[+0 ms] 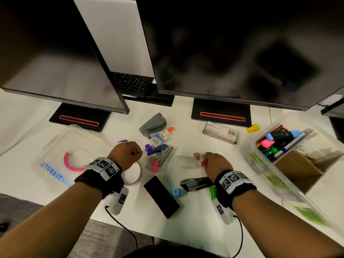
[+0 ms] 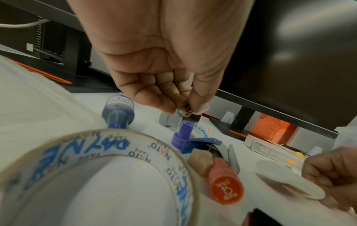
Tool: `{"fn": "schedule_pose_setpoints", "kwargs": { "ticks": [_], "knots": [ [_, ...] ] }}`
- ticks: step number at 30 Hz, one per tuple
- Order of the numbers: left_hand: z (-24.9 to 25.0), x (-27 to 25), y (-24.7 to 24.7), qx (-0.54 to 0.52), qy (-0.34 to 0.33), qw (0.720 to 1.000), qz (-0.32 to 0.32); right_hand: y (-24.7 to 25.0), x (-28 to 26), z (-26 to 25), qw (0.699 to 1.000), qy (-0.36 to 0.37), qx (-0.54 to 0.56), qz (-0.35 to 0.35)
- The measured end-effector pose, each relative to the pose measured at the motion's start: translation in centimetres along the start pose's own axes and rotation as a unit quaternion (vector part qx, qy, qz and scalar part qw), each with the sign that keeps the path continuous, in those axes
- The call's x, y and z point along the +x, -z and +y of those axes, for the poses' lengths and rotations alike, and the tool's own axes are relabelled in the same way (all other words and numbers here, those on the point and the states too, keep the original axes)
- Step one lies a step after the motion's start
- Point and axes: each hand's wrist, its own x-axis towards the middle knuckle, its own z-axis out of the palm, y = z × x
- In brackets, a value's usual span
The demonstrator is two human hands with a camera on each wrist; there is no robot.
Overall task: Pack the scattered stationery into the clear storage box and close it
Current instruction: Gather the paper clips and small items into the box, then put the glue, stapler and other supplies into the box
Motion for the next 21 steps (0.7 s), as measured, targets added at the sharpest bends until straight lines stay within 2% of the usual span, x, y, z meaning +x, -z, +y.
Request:
{"fn": "schedule_pose_setpoints", "kwargs": {
  "ticks": [3, 5, 6, 7, 8, 10, 11, 12, 14, 17, 19, 21],
  "knots": [
    [0.4, -0.2, -0.1, -0.008, -0.004, 1.000, -0.015, 0.7, 0.0, 0.1, 1.000, -0.015, -0.002, 0.026],
    [1.8, -0.2, -0.2, -0.021, -0.021, 0.999, -0.021, 1.0, -0.4, -1.0, 0.993, 0.008, 0.105, 0.057],
    [2.9, -0.2, -0.3, -0.026, -0.034, 0.999, -0.024, 1.1, -0.6, -1.9, 0.980, 0.011, 0.191, 0.054],
    [4.0, -0.3, -0.4, -0.028, -0.054, 0.998, -0.026, 1.4, -0.9, -2.9, 0.952, -0.005, 0.306, 0.030],
    [5.4, -0.4, -0.5, -0.025, -0.082, 0.996, -0.029, 1.6, -1.1, -3.8, 0.899, -0.036, 0.437, -0.006],
    [8.1, -0.6, -0.7, -0.008, -0.148, 0.988, -0.041, 2.6, -1.8, -5.2, 0.755, -0.104, 0.640, -0.101],
    [9.3, -0.6, -0.9, 0.007, -0.177, 0.983, -0.052, 3.1, -2.0, -5.4, 0.711, -0.122, 0.678, -0.140],
    [10.3, -0.7, -1.1, 0.026, -0.198, 0.978, -0.066, 3.5, -2.3, -5.4, 0.688, -0.127, 0.694, -0.169],
    [12.0, -1.0, -1.5, 0.069, -0.220, 0.969, -0.092, 4.1, -2.6, -4.9, 0.665, -0.128, 0.710, -0.192],
    [13.6, -1.5, -2.3, 0.096, -0.244, 0.960, -0.103, 4.1, -3.1, -3.6, 0.622, -0.148, 0.747, -0.181],
    [14.3, -1.9, -2.8, 0.074, -0.257, 0.958, -0.104, 3.8, -3.6, -2.7, 0.595, -0.163, 0.770, -0.167],
    [14.9, -2.1, -3.3, 0.053, -0.273, 0.956, -0.098, 4.0, -4.1, -1.6, 0.579, -0.178, 0.781, -0.153]
  ]
}}
